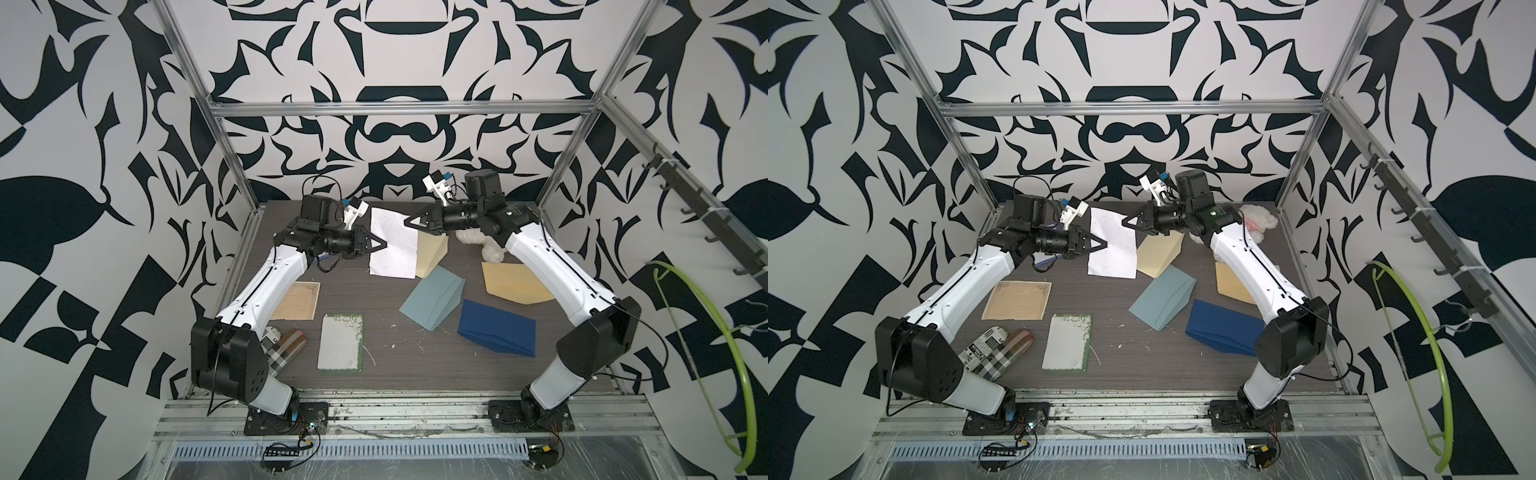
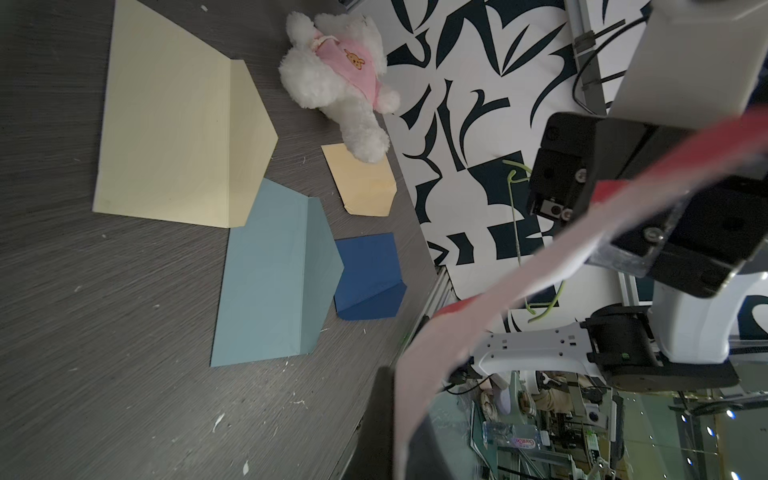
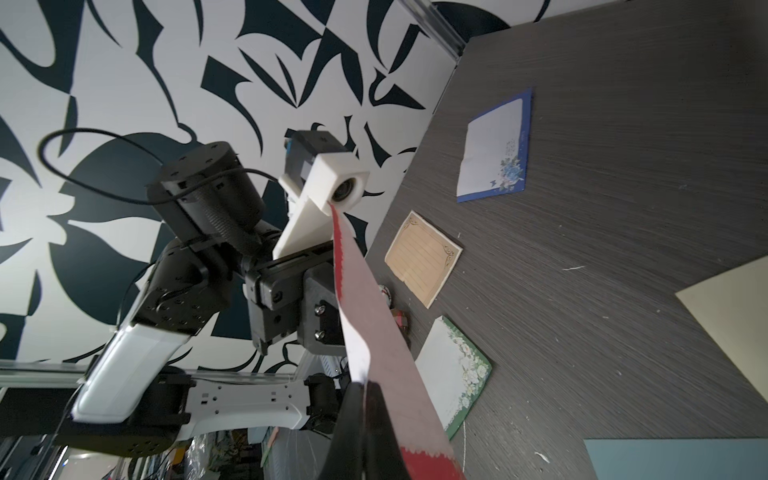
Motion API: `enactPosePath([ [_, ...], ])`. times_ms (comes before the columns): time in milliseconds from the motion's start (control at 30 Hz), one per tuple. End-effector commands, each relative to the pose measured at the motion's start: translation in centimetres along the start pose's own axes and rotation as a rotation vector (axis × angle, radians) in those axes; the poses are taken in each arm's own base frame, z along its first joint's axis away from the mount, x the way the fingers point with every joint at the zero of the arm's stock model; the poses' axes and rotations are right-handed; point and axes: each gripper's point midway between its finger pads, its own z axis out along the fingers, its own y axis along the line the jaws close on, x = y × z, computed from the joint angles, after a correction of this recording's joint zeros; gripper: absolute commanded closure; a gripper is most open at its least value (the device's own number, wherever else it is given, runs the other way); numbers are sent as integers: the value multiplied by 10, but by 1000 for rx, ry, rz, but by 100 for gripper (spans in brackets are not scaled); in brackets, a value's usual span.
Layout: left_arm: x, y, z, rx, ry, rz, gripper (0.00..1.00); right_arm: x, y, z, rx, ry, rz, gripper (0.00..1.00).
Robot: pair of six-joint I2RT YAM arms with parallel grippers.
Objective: Take the letter paper out of the envelope
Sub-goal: Unfold the letter paper, then place the letter paper at the center of the board.
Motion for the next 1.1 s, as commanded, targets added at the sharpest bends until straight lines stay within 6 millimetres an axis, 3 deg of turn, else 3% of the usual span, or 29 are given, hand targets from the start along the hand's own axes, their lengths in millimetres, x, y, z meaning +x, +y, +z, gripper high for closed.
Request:
enactPosePath([
  [0,-2,3,-9,-81,-27,2,100,-8,-15,-18,167,-91,-36,89],
  [100,-3,14,-15,-179,-42,9,100,-13,-44,-35,371,-158,-18,77],
  [233,-6,47,-31,-419,-56,-8,100,-16,-71,-70,615,-253,-15,69],
  [333,-6,77,-48,-630,-52,-34,100,-15,-71,-83,662,-279,-29,70],
  [533,-3,136,-69,-1036,20,-100,100,0,-66,-78,661,-245,-44,73],
  [700,6,169,-42,-1195,172,-105,100,11,-64,-72,648,-221,-36,76],
  [1067,19,209,44,-1189,299,-87,100,30,-62,-81,650,-203,-30,81],
])
